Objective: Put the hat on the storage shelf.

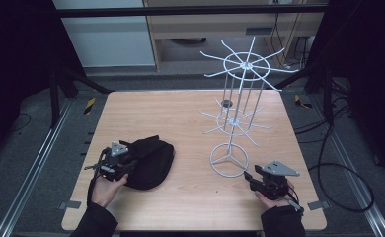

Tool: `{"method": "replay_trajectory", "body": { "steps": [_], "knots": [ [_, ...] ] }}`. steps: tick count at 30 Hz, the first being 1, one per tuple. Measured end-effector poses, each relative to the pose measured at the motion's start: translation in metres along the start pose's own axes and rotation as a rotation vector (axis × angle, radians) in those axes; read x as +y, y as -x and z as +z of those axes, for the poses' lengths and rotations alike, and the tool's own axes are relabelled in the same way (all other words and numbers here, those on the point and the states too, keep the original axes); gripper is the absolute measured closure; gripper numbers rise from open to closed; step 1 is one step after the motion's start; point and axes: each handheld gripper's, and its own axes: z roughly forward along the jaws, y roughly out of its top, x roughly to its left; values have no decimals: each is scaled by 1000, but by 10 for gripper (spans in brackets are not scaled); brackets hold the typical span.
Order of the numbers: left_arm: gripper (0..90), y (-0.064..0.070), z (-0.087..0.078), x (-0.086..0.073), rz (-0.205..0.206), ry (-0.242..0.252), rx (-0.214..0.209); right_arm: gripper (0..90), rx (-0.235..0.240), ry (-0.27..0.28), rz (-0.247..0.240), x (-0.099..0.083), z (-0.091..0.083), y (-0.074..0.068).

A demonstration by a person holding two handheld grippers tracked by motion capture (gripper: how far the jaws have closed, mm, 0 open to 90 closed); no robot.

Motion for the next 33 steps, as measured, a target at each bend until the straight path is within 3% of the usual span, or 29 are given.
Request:
{"method": "replay_trajectory", "body": {
  "steps": [3,7,16,19,25,33],
  "knots": [
    [801,0,-4,0,-18,35,-30,510,-2,-4,-1,0,1,1],
    [858,4,-14,3,-9,85,-27,511,-6,5,6,0,1,2],
    [867,10,-35,8,-23,178,-64,511,-10,13,15,-1,0,5],
    [867,13,-48,11,-60,267,-102,511,-11,11,28,-1,1,6],
    [869,17,-69,16,-94,388,-145,510,-14,13,28,-2,0,6],
    [869,24,-90,23,-111,480,-186,496,-24,19,30,-2,0,7]
  ]
}}
